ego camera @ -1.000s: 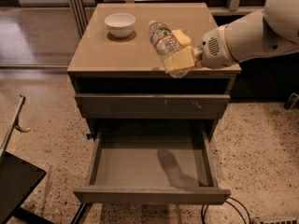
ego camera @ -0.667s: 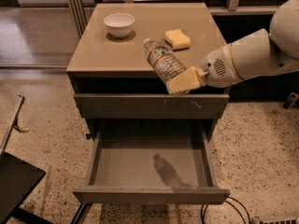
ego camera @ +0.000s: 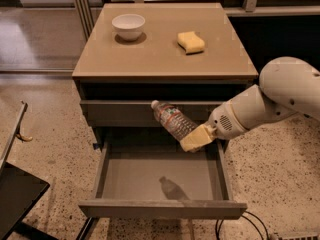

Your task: Place water bottle into middle drawer

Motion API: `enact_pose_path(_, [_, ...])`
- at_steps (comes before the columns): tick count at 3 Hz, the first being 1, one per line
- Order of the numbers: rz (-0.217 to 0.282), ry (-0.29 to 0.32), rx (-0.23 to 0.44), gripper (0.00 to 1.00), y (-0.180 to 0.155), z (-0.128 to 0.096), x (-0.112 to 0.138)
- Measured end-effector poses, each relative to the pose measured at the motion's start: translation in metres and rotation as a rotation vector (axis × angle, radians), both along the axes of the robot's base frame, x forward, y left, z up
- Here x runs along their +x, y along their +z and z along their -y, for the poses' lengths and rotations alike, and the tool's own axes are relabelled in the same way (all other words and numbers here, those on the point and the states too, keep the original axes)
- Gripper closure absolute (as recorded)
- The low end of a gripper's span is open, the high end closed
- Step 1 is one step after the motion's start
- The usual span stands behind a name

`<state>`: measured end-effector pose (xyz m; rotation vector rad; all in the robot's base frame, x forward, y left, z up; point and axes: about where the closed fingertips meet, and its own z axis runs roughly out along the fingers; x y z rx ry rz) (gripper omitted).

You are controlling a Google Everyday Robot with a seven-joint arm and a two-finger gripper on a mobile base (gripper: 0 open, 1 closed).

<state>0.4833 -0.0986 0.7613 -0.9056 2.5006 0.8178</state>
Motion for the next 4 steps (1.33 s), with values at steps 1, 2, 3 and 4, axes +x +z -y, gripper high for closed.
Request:
enact_pose_path(1, [-0.089,-0.025,-0.02,1.0,-0.073,-0.006,-0.006])
enact_pose_path(2, [-0.15,-0.07,-0.058,1.0,-0.141,-0.019,-0.006])
enact_pose_path(3, [-0.15,-0.07,-0.058,1.0,-0.141,-0.019,-0.006])
enact_pose_path(4, [-0.139,-0.034,-0.06,1.0,-0.142,-0.032,-0.006])
